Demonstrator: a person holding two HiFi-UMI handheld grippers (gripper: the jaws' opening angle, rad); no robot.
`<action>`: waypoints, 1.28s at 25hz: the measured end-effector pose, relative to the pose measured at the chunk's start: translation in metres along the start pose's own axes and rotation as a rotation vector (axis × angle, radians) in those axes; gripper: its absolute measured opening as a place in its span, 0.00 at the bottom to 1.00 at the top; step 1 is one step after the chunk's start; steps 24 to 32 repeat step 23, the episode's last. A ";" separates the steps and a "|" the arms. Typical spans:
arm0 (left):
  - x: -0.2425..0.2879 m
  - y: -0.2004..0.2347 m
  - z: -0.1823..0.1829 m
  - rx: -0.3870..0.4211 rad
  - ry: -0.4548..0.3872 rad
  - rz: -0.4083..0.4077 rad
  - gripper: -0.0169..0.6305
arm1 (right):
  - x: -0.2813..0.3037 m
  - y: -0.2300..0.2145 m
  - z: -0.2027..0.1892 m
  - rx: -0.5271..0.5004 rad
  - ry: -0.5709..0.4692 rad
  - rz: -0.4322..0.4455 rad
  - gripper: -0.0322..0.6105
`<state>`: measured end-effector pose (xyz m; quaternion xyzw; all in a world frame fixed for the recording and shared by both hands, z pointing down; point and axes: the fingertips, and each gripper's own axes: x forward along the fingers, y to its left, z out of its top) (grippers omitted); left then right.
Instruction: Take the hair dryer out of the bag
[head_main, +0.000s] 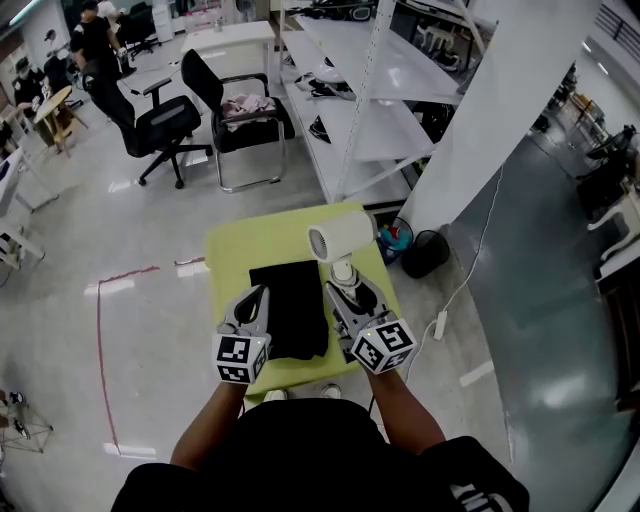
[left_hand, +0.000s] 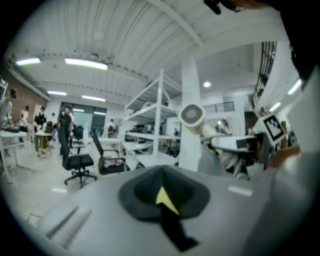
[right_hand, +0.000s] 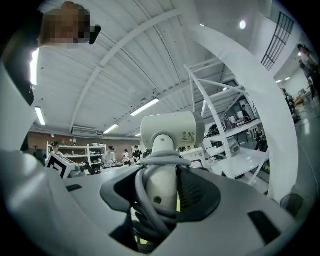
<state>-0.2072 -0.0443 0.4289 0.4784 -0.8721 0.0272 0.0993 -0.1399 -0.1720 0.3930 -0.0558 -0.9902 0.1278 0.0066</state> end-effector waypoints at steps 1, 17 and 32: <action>-0.001 0.001 0.004 0.000 -0.002 0.003 0.04 | 0.000 0.001 0.002 -0.016 0.000 -0.010 0.36; -0.006 -0.004 0.019 -0.017 -0.035 -0.015 0.04 | -0.006 0.003 0.013 -0.086 0.010 -0.033 0.36; -0.011 -0.007 0.016 -0.016 -0.024 -0.020 0.04 | -0.013 0.006 0.010 -0.098 0.020 -0.031 0.36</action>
